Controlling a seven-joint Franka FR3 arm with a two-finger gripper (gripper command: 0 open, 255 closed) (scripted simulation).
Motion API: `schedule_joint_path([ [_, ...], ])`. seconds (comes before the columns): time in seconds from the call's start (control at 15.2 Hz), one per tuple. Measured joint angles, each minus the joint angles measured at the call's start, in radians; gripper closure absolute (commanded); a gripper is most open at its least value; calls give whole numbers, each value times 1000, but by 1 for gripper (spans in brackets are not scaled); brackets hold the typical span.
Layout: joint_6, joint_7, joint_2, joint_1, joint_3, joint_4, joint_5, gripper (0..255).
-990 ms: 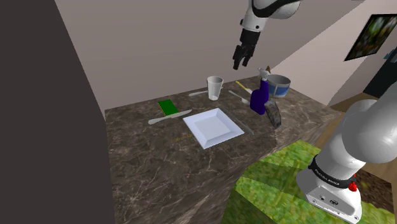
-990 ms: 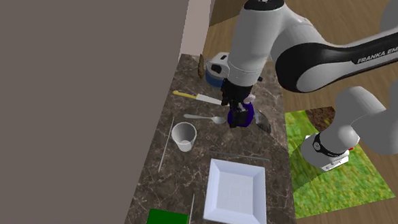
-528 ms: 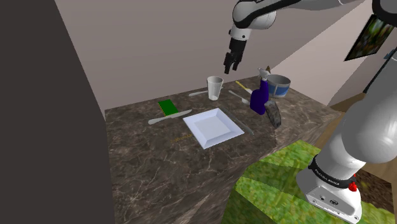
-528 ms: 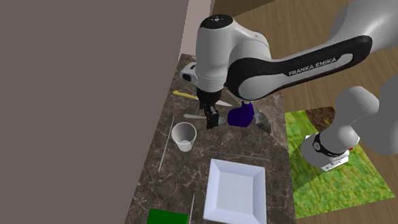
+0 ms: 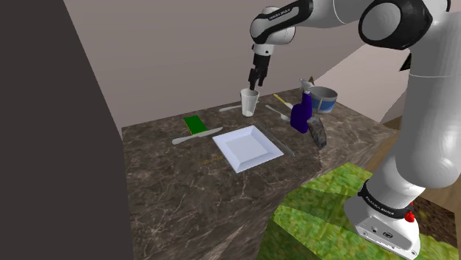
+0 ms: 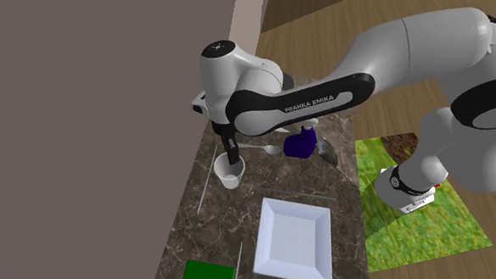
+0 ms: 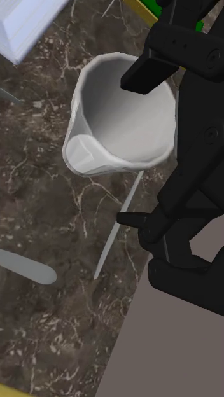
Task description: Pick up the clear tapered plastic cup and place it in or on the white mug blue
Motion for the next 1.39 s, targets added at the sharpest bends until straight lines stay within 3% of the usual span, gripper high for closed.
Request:
schedule_joint_path([
  [0.92,82,-21,59,-3,10,-28,22,0],
  [0.99,82,-21,59,-3,10,-28,22,255],
  [1.39,82,-21,59,-3,10,-28,22,255],
])
